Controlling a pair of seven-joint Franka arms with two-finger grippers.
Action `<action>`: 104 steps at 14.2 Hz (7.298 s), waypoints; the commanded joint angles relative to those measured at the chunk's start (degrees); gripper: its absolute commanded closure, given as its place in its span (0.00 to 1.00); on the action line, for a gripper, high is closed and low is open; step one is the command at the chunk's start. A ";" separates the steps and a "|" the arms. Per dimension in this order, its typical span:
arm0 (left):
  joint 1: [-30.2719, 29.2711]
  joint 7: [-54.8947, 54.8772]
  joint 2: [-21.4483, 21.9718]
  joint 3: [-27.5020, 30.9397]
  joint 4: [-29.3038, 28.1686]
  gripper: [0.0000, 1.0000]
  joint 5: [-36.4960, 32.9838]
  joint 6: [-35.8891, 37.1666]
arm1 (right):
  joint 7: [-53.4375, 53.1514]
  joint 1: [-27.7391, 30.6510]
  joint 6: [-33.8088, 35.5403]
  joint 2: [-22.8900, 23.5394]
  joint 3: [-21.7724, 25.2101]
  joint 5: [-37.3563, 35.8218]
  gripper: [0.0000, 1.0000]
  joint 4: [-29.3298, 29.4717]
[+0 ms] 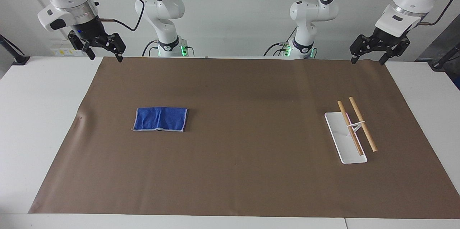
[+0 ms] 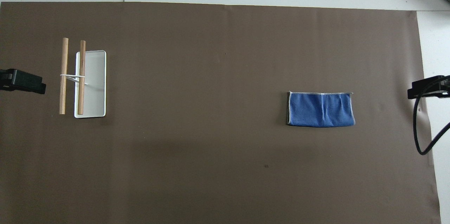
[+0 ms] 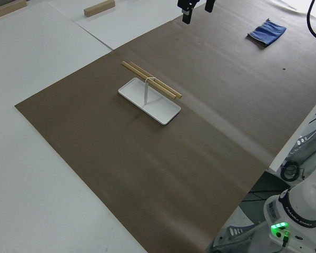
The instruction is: Right arm passes towel to left arm to hang
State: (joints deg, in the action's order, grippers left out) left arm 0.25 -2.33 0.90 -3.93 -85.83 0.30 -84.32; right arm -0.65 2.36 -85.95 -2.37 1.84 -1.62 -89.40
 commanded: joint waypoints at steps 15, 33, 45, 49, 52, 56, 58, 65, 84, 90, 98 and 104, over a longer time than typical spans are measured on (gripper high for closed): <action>-0.95 -0.40 1.92 0.33 -2.50 0.00 1.02 -0.32 | 1.09 0.19 -0.62 -1.06 -0.17 -0.40 0.00 -1.30; -0.95 -0.40 1.83 0.33 -2.50 0.00 1.02 -0.41 | -6.20 -6.57 -39.42 0.96 -0.87 0.65 0.00 -33.80; -0.95 -0.40 1.92 0.33 -2.50 0.00 1.02 -0.41 | -5.77 -7.02 -59.49 9.74 -0.96 0.56 0.00 -43.14; -0.95 -0.40 1.92 0.33 -2.50 0.00 1.02 -0.32 | -5.94 -8.42 -63.55 12.13 -0.96 0.57 0.00 -44.01; -0.95 -0.40 1.92 0.33 -2.50 0.00 1.02 -0.32 | -5.50 -8.33 -63.55 12.13 -0.96 0.57 0.39 -44.02; -0.95 -0.40 1.92 0.33 -2.50 0.00 1.02 -0.32 | -7.08 -7.89 -63.46 12.13 -0.96 1.70 1.00 -44.02; -0.95 -0.40 1.92 0.33 -2.50 0.00 1.02 -0.32 | -7.00 -7.89 -63.38 12.13 -0.87 2.41 1.00 -43.93; -0.95 -0.40 1.92 0.33 -2.50 0.00 1.02 -0.41 | -6.91 -9.30 -58.04 11.16 -1.57 3.02 1.00 -39.55; 5.90 38.24 8.24 -0.29 -21.64 0.00 17.70 -31.93 | -7.43 -10.26 -39.91 6.51 -9.31 61.87 1.00 -16.77; 13.44 53.27 8.60 -0.37 -26.04 0.00 24.05 -43.80 | -9.63 -16.94 -47.73 9.57 -9.40 76.57 1.00 -16.86; 24.53 74.82 8.25 -0.37 -34.84 0.00 24.05 -59.64 | -9.37 -18.44 -48.87 9.93 -9.40 85.99 1.00 -16.07; 28.14 80.64 4.30 -0.37 -34.32 0.08 24.05 -71.06 | -9.02 -18.62 -49.05 9.93 -9.40 85.99 1.00 -16.16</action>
State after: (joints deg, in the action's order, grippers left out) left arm 26.75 77.13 6.03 -5.13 -119.86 23.30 -152.16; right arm -9.53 -16.27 -133.97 7.52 -7.11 82.98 -105.91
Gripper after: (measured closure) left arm 0.040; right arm 0.877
